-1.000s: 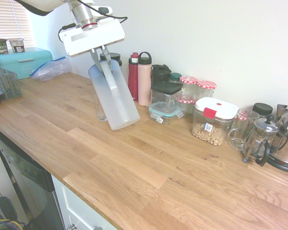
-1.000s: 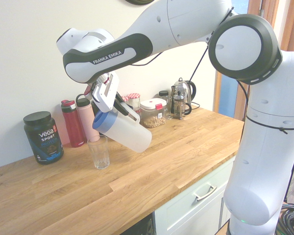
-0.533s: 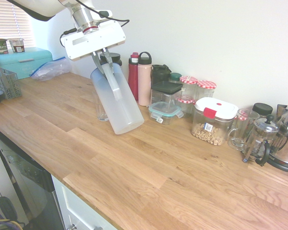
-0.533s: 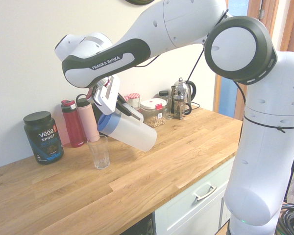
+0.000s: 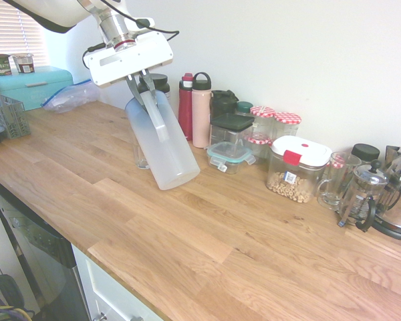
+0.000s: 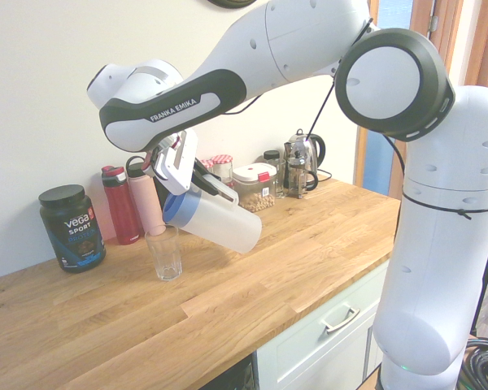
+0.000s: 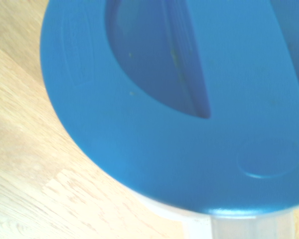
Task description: Pour me some water
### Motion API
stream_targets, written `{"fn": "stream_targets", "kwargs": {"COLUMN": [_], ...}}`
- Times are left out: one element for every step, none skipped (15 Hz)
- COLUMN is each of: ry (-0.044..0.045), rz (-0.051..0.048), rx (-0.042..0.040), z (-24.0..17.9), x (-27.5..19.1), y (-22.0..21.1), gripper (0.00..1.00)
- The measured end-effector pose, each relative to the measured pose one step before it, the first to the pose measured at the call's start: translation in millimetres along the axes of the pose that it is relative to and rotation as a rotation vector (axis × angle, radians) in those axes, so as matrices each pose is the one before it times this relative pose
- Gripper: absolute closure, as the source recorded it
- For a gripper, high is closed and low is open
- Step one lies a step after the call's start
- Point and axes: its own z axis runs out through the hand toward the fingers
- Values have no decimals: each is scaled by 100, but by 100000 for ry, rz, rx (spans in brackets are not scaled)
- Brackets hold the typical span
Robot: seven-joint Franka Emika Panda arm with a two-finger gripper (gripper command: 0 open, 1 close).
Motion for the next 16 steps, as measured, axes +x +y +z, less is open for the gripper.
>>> {"fn": "stream_targets", "kwargs": {"ry": [116, 93, 40, 27, 151, 915, 1535, 1108, 1085, 1097, 1147, 1752, 2101, 2197, 1905, 1197], "rz": [55, 45, 25, 14, 27, 330, 524, 768, 1363, 1643, 1814, 1907, 2242, 2516, 3316, 4077], "rx": [-218, -202, -91, -52, 80, 800, 2007, 2956, 3145, 3416, 3640, 4142, 4605, 4890, 5163, 4936], "z": [-4, 5, 4, 0, -10, -51, -87, -38, -37, -75, -68, -179, -158, -295, -254, -268], "x": [10, 15, 8, 4, 21, 144, 273, 278, 286, 209, 22, -177, -428, -641, -658, -544], "y": [17, 23, 15, 7, -2, 2, 11, 144, 501, 980, 1562, 1867, 2143, 2138, 2128, 2016], "gripper": [100, 100, 100, 100, 100, 100, 100, 100, 100, 100, 100, 100, 100, 100, 100, 100]}}
